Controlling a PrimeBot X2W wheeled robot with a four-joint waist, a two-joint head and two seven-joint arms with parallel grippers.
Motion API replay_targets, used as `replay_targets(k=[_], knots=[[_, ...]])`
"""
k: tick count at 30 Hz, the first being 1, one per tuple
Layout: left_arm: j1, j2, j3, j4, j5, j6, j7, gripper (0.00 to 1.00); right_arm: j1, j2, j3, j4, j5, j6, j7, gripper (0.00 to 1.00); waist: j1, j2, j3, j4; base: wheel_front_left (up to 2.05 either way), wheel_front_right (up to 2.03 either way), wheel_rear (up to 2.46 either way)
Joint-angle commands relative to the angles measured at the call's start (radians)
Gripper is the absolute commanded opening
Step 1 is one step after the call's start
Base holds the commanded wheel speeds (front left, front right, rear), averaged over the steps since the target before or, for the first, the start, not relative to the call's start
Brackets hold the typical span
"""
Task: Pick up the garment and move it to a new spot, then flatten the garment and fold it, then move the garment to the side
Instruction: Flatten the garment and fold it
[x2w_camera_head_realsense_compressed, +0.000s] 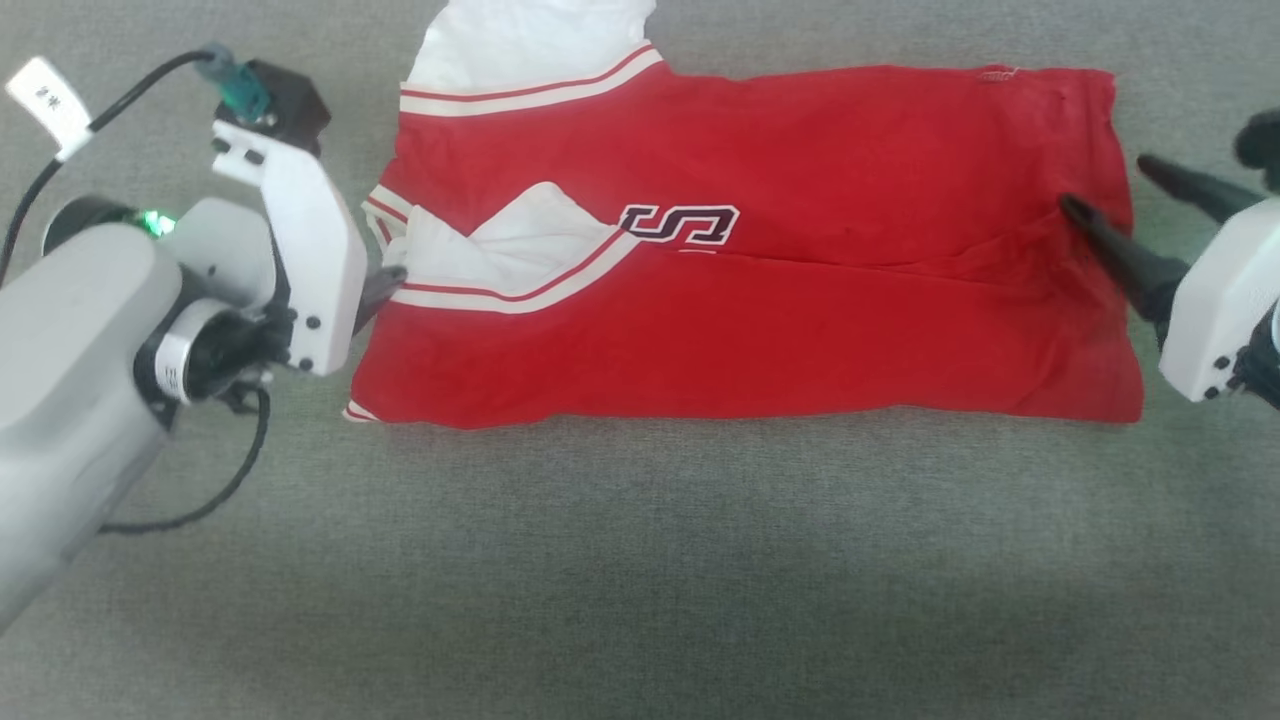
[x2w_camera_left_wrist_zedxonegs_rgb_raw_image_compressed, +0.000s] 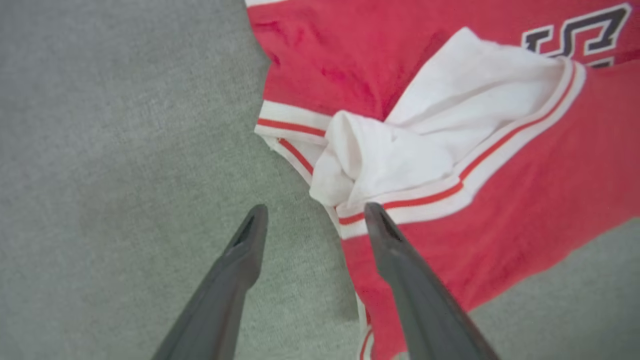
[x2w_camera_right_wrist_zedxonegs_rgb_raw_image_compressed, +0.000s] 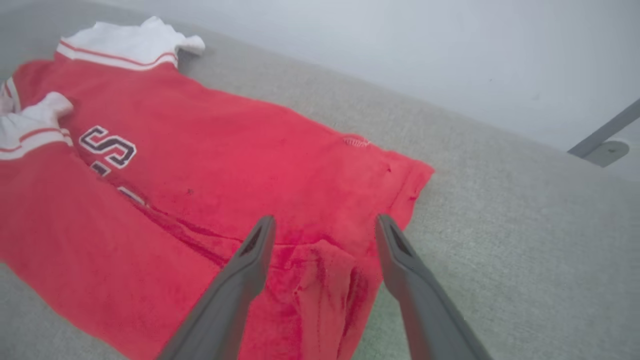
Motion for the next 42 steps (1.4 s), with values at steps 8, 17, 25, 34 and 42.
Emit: replay_targets(k=[8, 17, 25, 34, 42], knots=[[0.114, 0.094, 0.007, -0.192, -0.061, 0.149, 0.076, 1.00, 0.102, 0.138, -0.191, -0.076, -0.125, -0.002, -0.143, 1.00, 0.0000, 0.0000, -0.004, -0.041, 0.00, 0.00, 0.00], [0.201, 0.118, 0.019, -0.178, -0.113, 0.229, 0.071, 1.00, 0.198, 0.313, -0.367, -0.172, -0.268, -0.002, -0.245, 1.00, 0.0000, 0.0000, 0.015, -0.098, 0.00, 0.00, 0.00], [0.265, 0.089, 0.011, -0.108, -0.160, 0.211, 0.078, 0.00, 0.300, 0.412, -0.421, -0.207, -0.290, -0.002, -0.114, 1.00, 0.0000, 0.0000, 0.013, -0.121, 0.00, 0.00, 0.00], [0.237, 0.038, -0.009, -0.100, -0.138, 0.181, 0.069, 0.00, 0.303, 0.453, -0.428, -0.174, -0.278, -0.001, 0.166, 1.00, 0.0000, 0.0000, 0.013, -0.090, 0.00, 0.00, 0.00], [0.221, -0.004, -0.019, -0.094, -0.129, 0.162, 0.062, 0.00, 0.247, 0.451, -0.417, -0.075, -0.321, -0.001, 0.297, 1.00, 0.0000, 0.0000, 0.020, -0.058, 0.00, 0.00, 0.00]])
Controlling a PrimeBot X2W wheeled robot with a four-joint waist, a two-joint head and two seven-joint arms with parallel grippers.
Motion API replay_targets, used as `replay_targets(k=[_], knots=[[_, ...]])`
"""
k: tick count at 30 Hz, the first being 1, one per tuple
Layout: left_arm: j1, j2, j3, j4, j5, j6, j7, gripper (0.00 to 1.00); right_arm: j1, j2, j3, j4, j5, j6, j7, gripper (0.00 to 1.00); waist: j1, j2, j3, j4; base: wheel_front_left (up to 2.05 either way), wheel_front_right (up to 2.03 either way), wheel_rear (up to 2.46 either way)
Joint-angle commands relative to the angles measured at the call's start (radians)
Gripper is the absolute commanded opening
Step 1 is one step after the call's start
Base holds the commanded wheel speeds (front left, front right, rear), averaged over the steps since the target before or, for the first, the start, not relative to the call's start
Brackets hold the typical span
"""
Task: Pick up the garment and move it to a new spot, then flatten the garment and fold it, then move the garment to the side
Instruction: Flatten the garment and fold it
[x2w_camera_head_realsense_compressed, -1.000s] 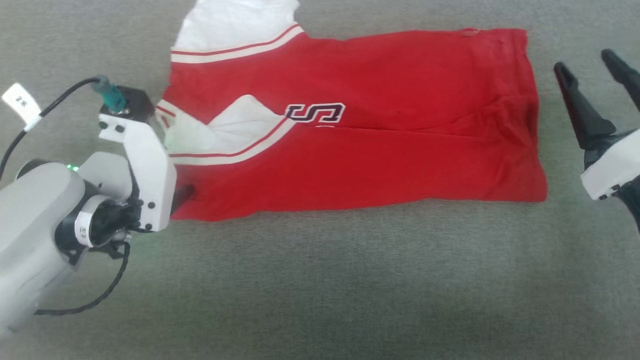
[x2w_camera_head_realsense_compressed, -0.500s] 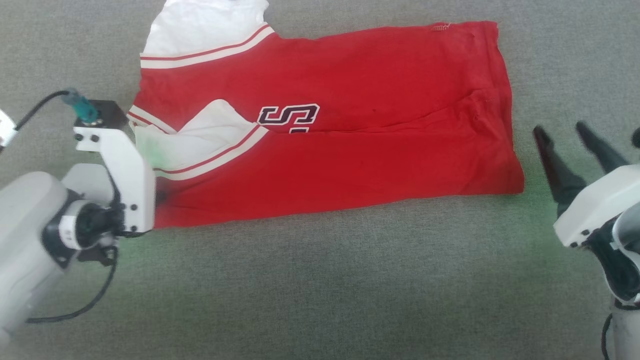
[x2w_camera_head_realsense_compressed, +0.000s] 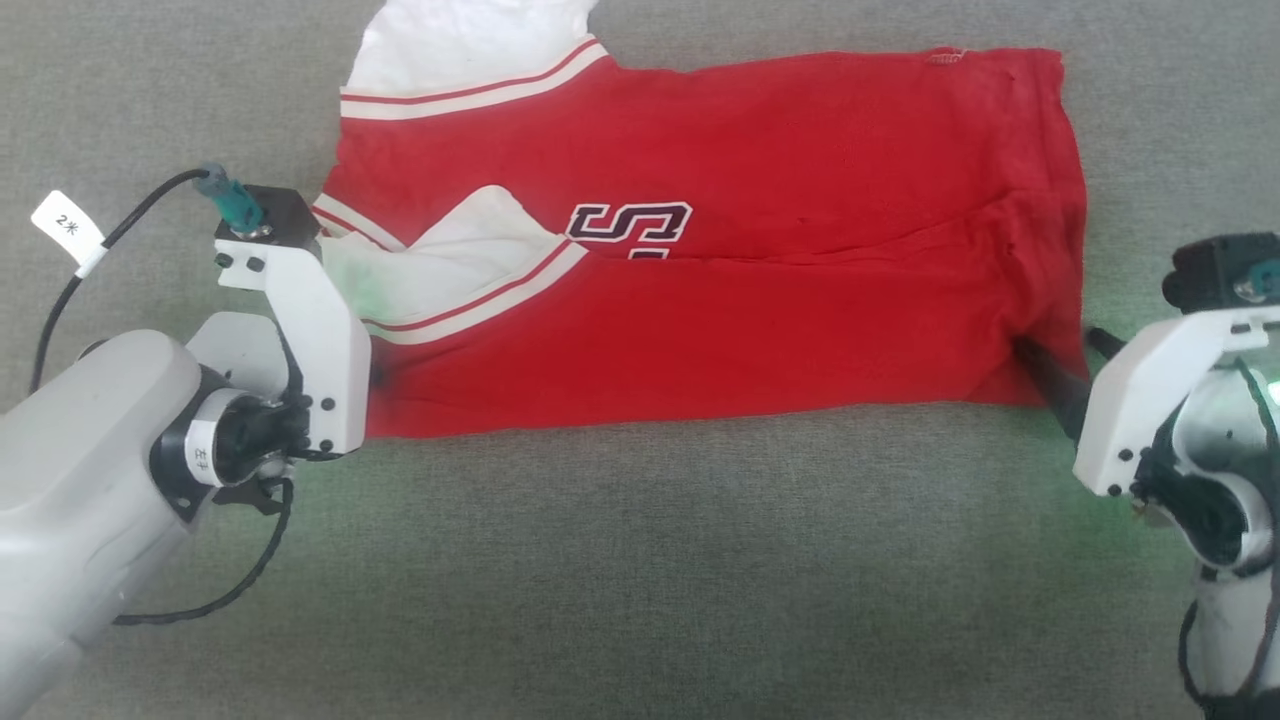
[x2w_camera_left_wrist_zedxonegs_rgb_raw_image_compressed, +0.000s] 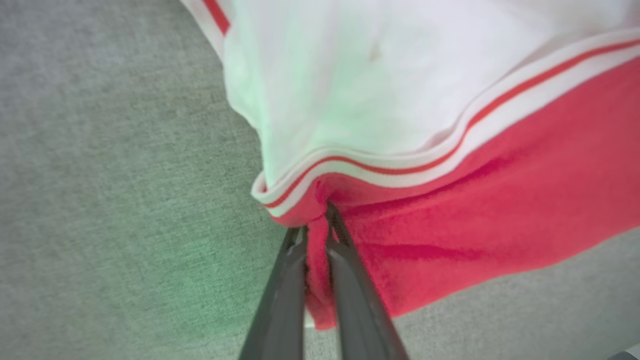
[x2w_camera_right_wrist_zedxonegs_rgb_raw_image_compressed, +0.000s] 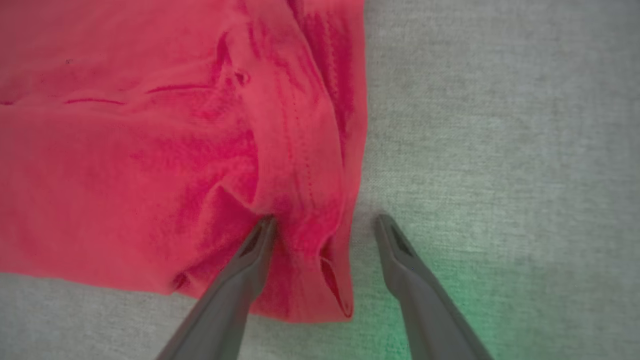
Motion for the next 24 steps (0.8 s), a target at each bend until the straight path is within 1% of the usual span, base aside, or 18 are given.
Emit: replay_targets(k=[1, 3, 4, 5, 6, 10, 14, 19, 24], knots=[[0.044, -0.035, -0.040, 0.006, -0.005, -0.011, 0.013, 0.00, -0.011, -0.002, 0.005, 0.018, -0.010, -0.001, 0.015, 1.00, 0.0000, -0.0001, 0.002, 0.006, 0.00, 0.00, 0.00], [0.042, -0.042, -0.043, 0.011, -0.002, -0.018, 0.009, 0.00, -0.017, -0.006, 0.016, 0.065, -0.021, -0.001, 0.058, 1.00, 0.0000, -0.0001, 0.004, 0.014, 0.00, 0.00, 0.00], [0.042, -0.045, -0.042, 0.015, -0.002, -0.019, 0.006, 0.00, -0.021, -0.010, 0.026, 0.085, -0.023, -0.001, 0.079, 0.67, 0.0000, -0.0001, 0.004, 0.017, 0.00, 0.00, 0.00], [0.042, -0.048, -0.042, 0.018, -0.002, -0.022, 0.003, 0.00, -0.022, -0.012, 0.033, 0.100, -0.021, -0.001, 0.101, 0.39, 0.0000, -0.0001, 0.004, 0.020, 0.00, 0.00, 0.00], [0.042, -0.048, -0.042, 0.021, -0.002, -0.027, 0.002, 0.00, -0.022, -0.020, 0.040, 0.109, -0.026, -0.001, 0.117, 0.00, 0.0000, -0.0001, 0.004, 0.024, 0.00, 0.00, 0.00], [0.045, -0.046, -0.039, 0.030, -0.004, -0.032, -0.006, 0.00, -0.036, -0.038, 0.046, 0.112, -0.010, -0.001, 0.145, 0.00, 0.0000, -0.0001, 0.002, 0.031, 0.00, 0.00, 0.00], [0.045, -0.030, -0.032, 0.018, -0.008, -0.031, -0.002, 0.00, -0.037, -0.068, 0.059, 0.081, 0.021, -0.001, 0.194, 0.00, 0.0000, -0.0001, -0.008, 0.037, 0.00, 0.00, 0.00], [0.040, 0.020, -0.029, -0.034, 0.004, 0.007, 0.025, 0.00, -0.026, -0.121, 0.063, 0.004, 0.074, -0.001, 0.256, 0.00, 0.0000, -0.0001, -0.025, 0.045, 0.00, 0.00, 0.00], [0.042, 0.069, -0.025, -0.129, 0.008, 0.055, 0.047, 0.00, 0.023, -0.168, 0.047, -0.100, 0.133, -0.001, 0.330, 0.00, 0.0000, -0.0001, -0.038, 0.055, 0.00, 0.00, 0.00]])
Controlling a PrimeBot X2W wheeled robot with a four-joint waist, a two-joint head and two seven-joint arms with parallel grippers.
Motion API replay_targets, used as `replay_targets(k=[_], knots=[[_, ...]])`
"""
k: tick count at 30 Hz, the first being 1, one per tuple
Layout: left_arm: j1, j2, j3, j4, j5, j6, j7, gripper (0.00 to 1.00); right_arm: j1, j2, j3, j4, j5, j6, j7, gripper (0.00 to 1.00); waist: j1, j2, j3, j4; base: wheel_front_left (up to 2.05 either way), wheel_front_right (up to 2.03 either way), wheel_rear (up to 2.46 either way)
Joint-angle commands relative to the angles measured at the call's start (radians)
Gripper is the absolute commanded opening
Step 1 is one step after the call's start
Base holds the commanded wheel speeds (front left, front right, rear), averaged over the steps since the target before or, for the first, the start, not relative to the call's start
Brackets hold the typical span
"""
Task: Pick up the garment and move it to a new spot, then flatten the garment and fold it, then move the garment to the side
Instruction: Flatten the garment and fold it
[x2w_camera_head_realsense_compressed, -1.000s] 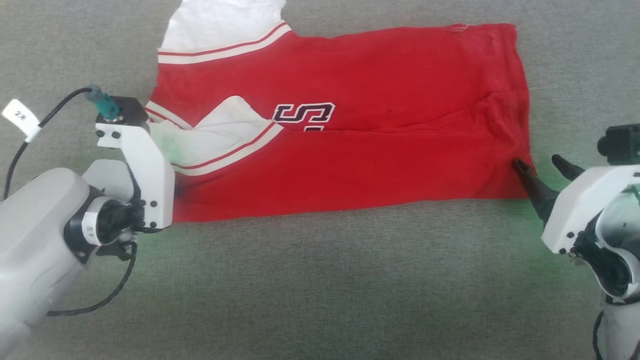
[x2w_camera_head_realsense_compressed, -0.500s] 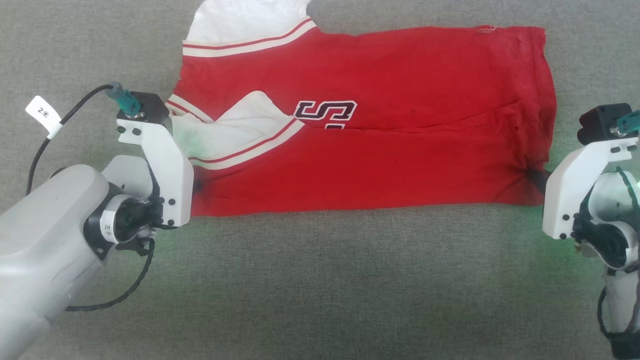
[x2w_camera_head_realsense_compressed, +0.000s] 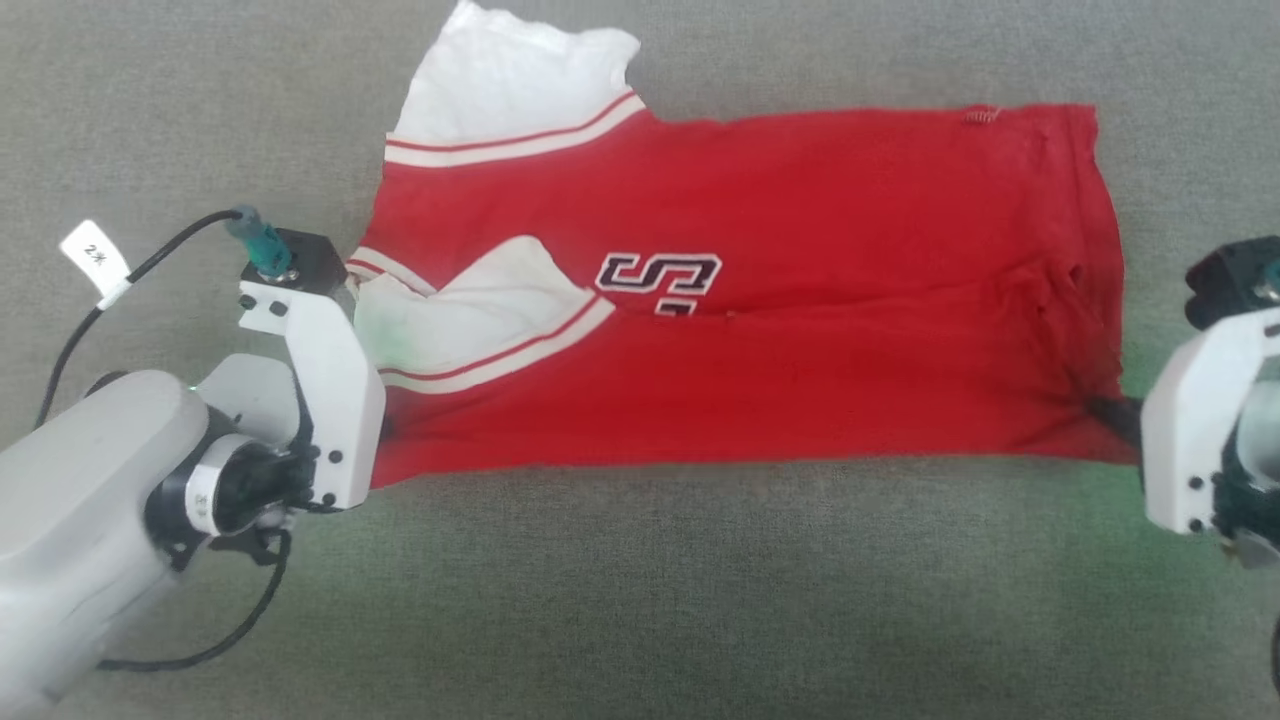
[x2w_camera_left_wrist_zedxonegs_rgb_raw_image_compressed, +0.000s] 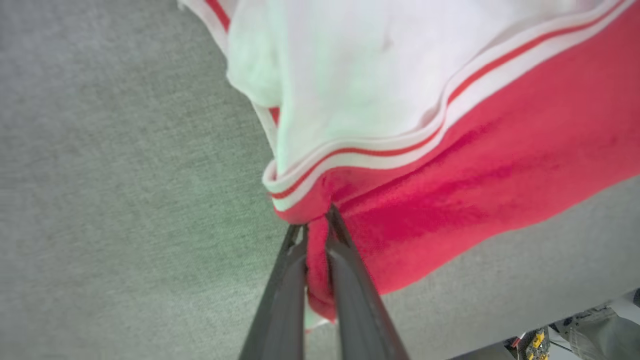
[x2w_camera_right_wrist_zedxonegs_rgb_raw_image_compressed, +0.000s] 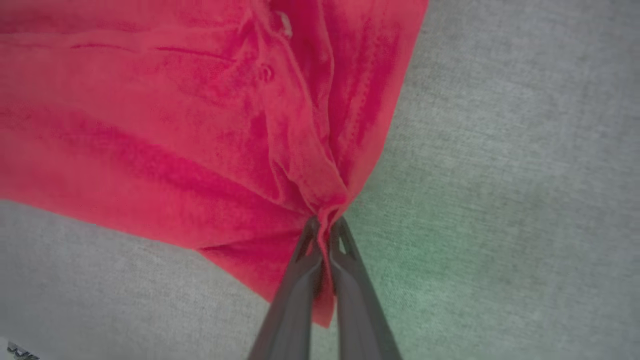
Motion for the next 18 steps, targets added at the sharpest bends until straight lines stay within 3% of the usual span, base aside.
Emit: replay_targets(k=[1, 10, 16, 17, 18], knots=[[0.021, 0.018, -0.003, -0.018, 0.008, 0.013, 0.009, 0.00, 0.019, -0.009, -0.012, -0.021, 0.009, -0.001, 0.015, 0.00, 0.0000, 0.0000, -0.004, 0.002, 0.00, 0.00, 0.00], [0.085, 0.100, -0.007, -0.212, 0.012, 0.107, 0.004, 0.00, 0.160, -0.026, -0.083, -0.191, 0.051, -0.002, 0.117, 0.00, 0.0000, 0.0000, -0.012, 0.012, 0.00, 0.00, 0.00], [0.138, 0.094, -0.020, -0.218, 0.009, 0.122, -0.030, 0.00, 0.213, 0.008, -0.095, -0.188, 0.042, -0.001, 0.089, 0.00, 0.0000, 0.0000, 0.005, 0.014, 0.00, 0.00, 0.00], [0.143, 0.086, -0.023, -0.206, 0.012, 0.115, -0.039, 0.13, 0.211, 0.014, -0.096, -0.172, 0.036, -0.001, 0.081, 0.00, 0.0000, 0.0000, 0.007, 0.014, 0.00, 0.00, 0.00], [0.146, 0.075, -0.025, -0.193, 0.015, 0.107, -0.048, 0.31, 0.206, 0.016, -0.088, -0.154, 0.031, -0.001, 0.067, 0.00, 0.0000, 0.0000, 0.010, 0.013, 0.00, 0.00, 0.00]])
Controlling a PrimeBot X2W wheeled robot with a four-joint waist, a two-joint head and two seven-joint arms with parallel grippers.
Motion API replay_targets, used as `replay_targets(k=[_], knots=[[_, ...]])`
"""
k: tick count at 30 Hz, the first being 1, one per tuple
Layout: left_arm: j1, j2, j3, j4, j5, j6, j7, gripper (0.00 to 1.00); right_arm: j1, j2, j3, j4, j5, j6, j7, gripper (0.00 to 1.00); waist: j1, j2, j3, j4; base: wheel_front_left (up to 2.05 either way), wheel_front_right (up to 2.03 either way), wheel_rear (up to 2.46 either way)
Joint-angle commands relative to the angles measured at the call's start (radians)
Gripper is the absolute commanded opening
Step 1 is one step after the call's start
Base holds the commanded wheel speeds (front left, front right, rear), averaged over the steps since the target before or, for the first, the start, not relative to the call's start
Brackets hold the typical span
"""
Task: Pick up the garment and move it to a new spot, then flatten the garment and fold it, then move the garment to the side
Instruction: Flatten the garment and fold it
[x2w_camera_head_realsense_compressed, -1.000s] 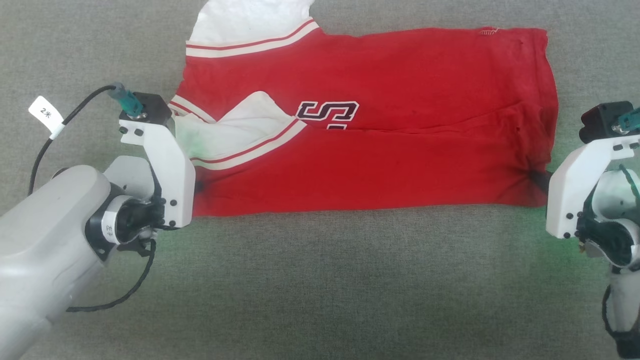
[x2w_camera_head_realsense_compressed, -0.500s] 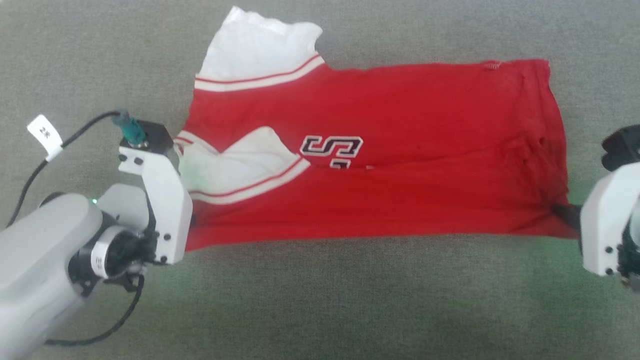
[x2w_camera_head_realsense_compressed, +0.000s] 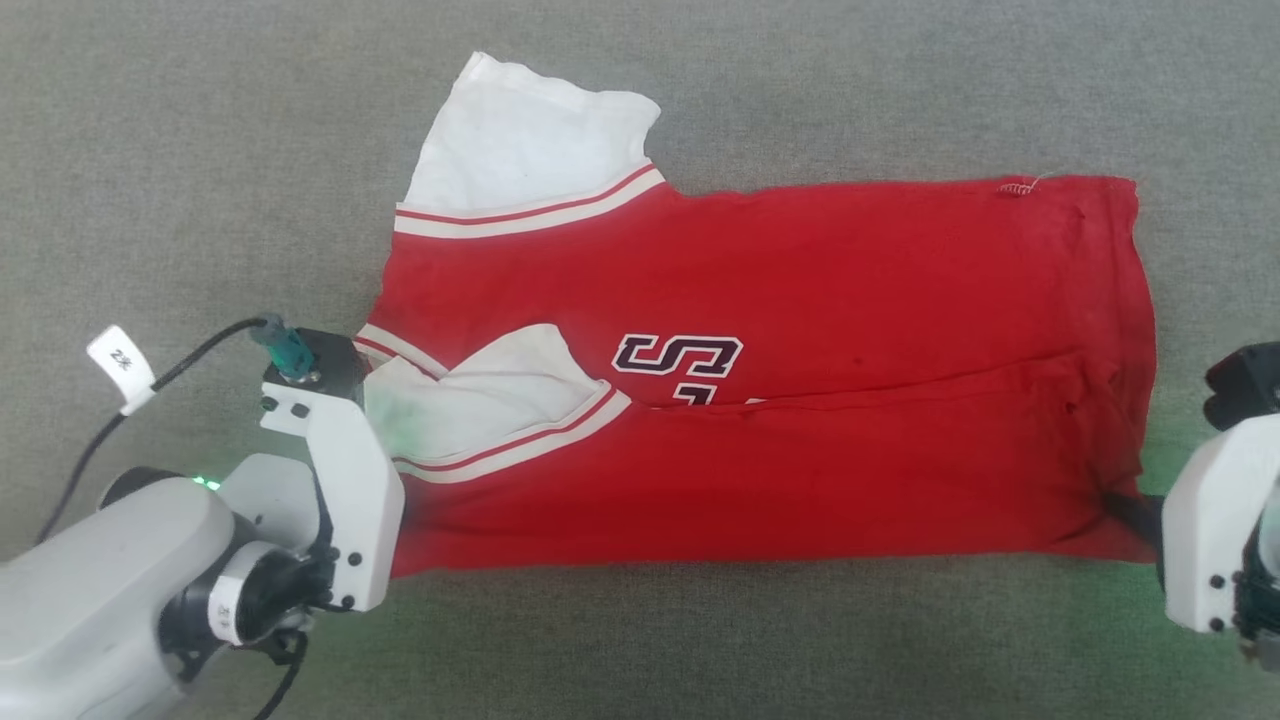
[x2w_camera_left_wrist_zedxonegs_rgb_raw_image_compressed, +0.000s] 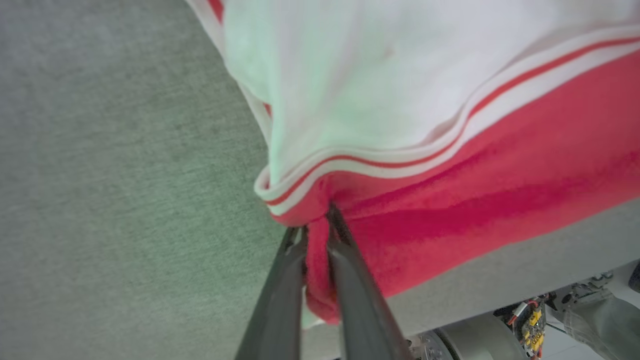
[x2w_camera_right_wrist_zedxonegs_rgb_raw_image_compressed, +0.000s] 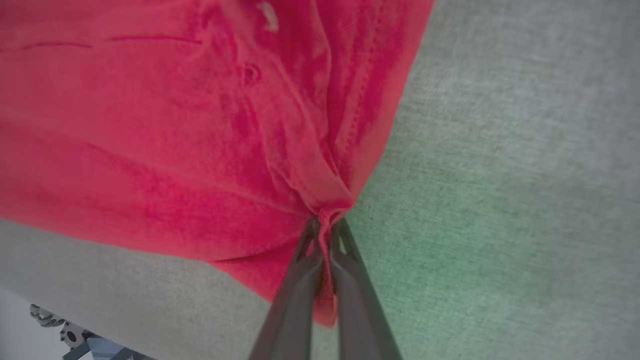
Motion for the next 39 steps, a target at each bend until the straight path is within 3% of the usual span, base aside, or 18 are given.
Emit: replay_targets(k=[1, 2, 3, 4, 6, 7, 8, 16, 23, 30, 39], knots=[[0.014, -0.015, -0.004, 0.022, 0.004, -0.009, -0.008, 0.43, -0.010, -0.003, 0.013, 0.020, -0.011, -0.002, -0.026, 0.00, 0.0000, 0.0000, 0.004, 0.000, 0.00, 0.00, 0.00], [0.019, -0.027, -0.005, 0.040, -0.002, -0.015, -0.013, 0.51, -0.016, 0.004, 0.022, 0.049, -0.010, -0.002, -0.041, 0.00, 0.0000, 0.0000, 0.006, 0.000, 0.00, 0.00, 0.00], [0.023, -0.038, -0.009, 0.055, -0.005, -0.023, -0.016, 0.78, -0.019, 0.008, 0.031, 0.075, -0.010, -0.002, -0.052, 0.00, 0.0000, 0.0000, 0.007, -0.001, 0.00, 0.00, 0.00], [0.022, -0.049, -0.009, 0.072, -0.006, -0.029, -0.021, 1.00, -0.025, 0.007, 0.039, 0.096, -0.017, -0.002, -0.067, 0.22, 0.0000, 0.0000, 0.008, 0.000, 0.00, 0.00, 0.00], [0.019, -0.060, -0.010, 0.105, -0.004, -0.036, -0.028, 1.00, -0.042, 0.010, 0.053, 0.136, -0.026, -0.002, -0.091, 0.37, 0.0000, 0.0000, 0.009, -0.001, 0.00, 0.00, 0.00], [0.017, -0.066, -0.010, 0.116, -0.005, -0.042, -0.030, 1.00, -0.048, 0.010, 0.061, 0.150, -0.027, -0.002, -0.104, 0.50, 0.0000, 0.0000, 0.009, -0.001, 0.00, 0.00, 0.00], [0.012, -0.070, -0.008, 0.122, -0.003, -0.043, -0.035, 1.00, -0.055, 0.014, 0.064, 0.162, -0.026, -0.002, -0.113, 1.00, 0.0000, 0.0000, 0.008, -0.002, 0.00, 0.00, 0.00], [-0.052, 0.011, 0.019, 0.029, 0.033, -0.028, -0.008, 1.00, -0.046, -0.001, 0.033, 0.107, -0.008, -0.002, -0.168, 1.00, 0.0000, 0.0000, -0.013, -0.014, 0.00, 0.00, 0.00], [-0.136, 0.102, 0.056, -0.043, 0.066, -0.013, 0.033, 1.00, -0.064, 0.039, -0.020, -0.018, -0.013, -0.002, -0.287, 1.00, 0.0000, 0.0000, -0.026, -0.064, 0.00, 0.00, 0.00], [-0.245, 0.088, 0.088, 0.066, 0.123, -0.106, -0.016, 1.00, -0.126, 0.076, 0.029, -0.081, -0.049, -0.001, -0.538, 1.00, 0.0000, 0.0000, -0.002, -0.153, 0.00, 0.00, 0.00], [-0.388, 0.021, 0.103, 0.360, 0.212, -0.247, -0.111, 1.00, -0.212, 0.142, 0.114, -0.001, -0.106, -0.001, -0.851, 1.00, 0.0000, 0.0000, 0.060, -0.282, 0.00, 0.00, 0.00]])
